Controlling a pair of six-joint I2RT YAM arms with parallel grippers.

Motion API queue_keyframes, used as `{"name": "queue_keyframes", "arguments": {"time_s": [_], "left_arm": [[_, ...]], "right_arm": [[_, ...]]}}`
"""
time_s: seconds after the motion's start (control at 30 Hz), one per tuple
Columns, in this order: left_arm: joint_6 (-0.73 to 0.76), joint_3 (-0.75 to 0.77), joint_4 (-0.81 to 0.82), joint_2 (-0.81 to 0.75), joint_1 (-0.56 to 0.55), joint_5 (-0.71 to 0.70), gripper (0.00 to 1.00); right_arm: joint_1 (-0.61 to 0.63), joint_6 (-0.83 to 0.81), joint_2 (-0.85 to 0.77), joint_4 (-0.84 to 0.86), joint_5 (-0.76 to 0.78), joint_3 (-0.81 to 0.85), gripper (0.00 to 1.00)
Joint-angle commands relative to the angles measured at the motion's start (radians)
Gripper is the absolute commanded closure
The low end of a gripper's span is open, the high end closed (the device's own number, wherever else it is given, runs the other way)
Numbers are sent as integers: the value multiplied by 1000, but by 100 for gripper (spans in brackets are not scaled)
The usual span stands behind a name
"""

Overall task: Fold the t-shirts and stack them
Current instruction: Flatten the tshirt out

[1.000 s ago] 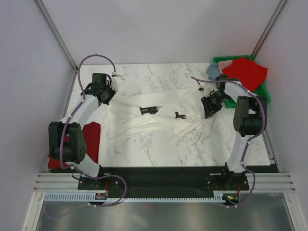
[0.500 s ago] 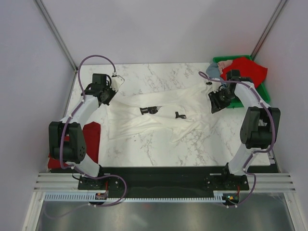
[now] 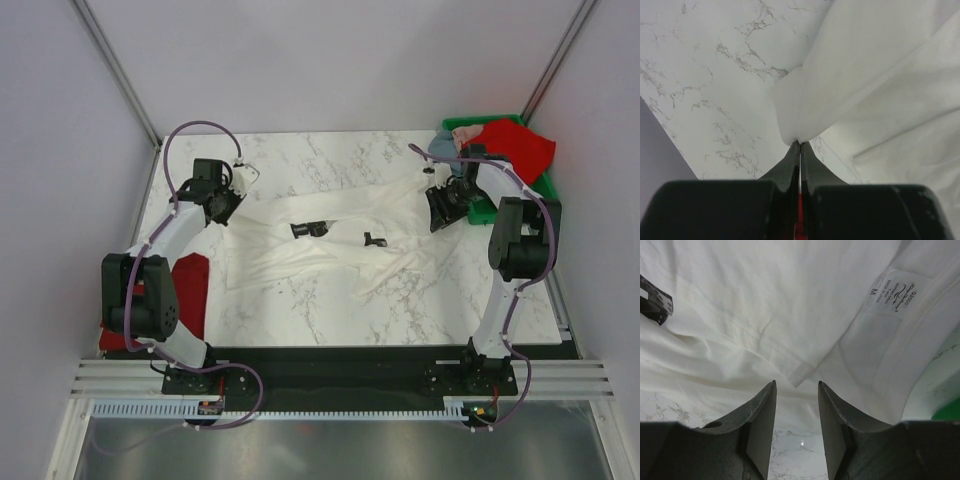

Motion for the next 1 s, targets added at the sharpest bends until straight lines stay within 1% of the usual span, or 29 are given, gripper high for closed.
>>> {"name": "queue_keyframes", "arguments": {"time_s": [0.0, 0.17, 0.67, 0.97], "left_arm": [[-27, 0, -4, -39, -4, 2, 98], [-27, 2, -5, -33, -4, 2, 98], [-27, 14, -7, -6, -3, 2, 98], [-25, 14, -7, -1, -3, 2, 98]], "right_arm": [[1, 18, 19, 6, -39, 60, 53], [1, 16, 50, 4, -33, 63, 53], [3, 16, 57, 1, -38, 34, 53], [4, 15, 68, 0, -21, 28, 57]]}}
